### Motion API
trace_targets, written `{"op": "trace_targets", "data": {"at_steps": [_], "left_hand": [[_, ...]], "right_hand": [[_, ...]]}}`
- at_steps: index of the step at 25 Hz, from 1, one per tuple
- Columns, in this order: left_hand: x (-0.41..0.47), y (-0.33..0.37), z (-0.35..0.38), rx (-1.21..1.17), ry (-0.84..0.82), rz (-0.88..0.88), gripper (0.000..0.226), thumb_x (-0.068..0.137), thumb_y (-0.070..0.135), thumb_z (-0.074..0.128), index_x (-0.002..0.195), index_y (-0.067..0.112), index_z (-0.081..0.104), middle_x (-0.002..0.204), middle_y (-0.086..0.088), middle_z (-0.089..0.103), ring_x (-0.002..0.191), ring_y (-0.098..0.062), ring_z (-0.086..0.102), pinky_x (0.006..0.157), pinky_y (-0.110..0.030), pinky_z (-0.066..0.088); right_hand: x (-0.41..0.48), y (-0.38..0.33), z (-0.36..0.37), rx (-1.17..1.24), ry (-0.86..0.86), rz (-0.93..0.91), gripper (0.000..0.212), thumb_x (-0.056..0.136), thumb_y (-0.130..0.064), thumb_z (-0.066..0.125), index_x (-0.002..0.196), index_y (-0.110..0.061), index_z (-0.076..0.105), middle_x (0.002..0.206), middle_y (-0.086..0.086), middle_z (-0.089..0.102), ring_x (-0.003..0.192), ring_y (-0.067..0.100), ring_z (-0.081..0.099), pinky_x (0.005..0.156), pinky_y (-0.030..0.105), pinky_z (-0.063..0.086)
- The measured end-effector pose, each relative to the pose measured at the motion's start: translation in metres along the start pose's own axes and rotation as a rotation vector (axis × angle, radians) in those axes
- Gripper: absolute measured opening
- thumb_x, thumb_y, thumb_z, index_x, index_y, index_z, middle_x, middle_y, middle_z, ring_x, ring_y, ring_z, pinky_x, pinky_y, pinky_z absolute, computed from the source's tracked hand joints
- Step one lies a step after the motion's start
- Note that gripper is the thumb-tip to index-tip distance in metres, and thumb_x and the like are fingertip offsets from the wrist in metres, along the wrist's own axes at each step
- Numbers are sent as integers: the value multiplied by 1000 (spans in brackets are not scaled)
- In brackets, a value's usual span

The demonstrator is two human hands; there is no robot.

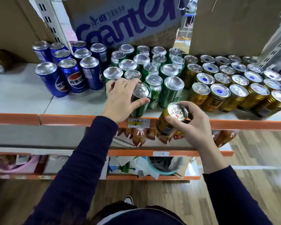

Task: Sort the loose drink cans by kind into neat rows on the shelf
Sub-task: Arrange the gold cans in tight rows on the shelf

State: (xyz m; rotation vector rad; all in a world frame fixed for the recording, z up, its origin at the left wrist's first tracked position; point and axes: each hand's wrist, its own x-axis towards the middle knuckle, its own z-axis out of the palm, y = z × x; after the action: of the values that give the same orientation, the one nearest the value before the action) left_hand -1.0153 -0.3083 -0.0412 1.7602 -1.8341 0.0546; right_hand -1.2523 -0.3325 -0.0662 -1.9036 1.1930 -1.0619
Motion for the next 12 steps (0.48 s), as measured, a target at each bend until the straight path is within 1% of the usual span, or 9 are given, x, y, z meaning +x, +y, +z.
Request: {"op": "trace_targets", "data": {"at_steps": [3,5,6,8,10,12], "left_hand": [[0,-11,-4,15,-12,1,72,80,68,42,126,14,55,94,4,51,104,-22,47,89,-34,18],[-2,-22,-7,47,18,-9,66,81,65,49,123,14,57,93,6,48,103,-23,47,89,-36,19],[-4,-27,-8,61,39,-22,63,82,62,54,122,13,57,93,6,48,104,-23,47,90,-36,19],[-3,-35,-10,69,47,-47,61,82,58,60,123,13,56,98,1,55,107,-24,47,89,-35,18],[-2,-36,-10,76,53,-47,63,81,61,59,123,14,57,99,0,56,107,-23,47,90,-35,18],[-2,-32,-7,57,65,-46,67,81,66,53,124,15,57,93,5,50,103,-22,47,91,-37,21]], "right_hand": [[1,1,1,0,0,4,45,71,-35,82,110,-29,58,99,-22,63,91,-11,57,70,3,43],[1,1,2,7,-5,12,45,72,-34,82,110,-29,59,99,-20,63,91,-9,58,71,5,45],[0,2,2,9,-11,12,46,72,-34,82,111,-28,59,100,-20,64,91,-8,59,71,6,45],[0,3,3,13,-14,19,46,71,-36,81,111,-27,60,100,-20,64,91,-7,59,71,7,46],[1,3,4,8,-12,21,46,70,-38,81,110,-29,59,99,-21,64,91,-7,59,71,7,46],[5,2,7,10,-9,25,45,69,-39,81,108,-31,59,98,-22,64,91,-8,59,72,8,46]]}}
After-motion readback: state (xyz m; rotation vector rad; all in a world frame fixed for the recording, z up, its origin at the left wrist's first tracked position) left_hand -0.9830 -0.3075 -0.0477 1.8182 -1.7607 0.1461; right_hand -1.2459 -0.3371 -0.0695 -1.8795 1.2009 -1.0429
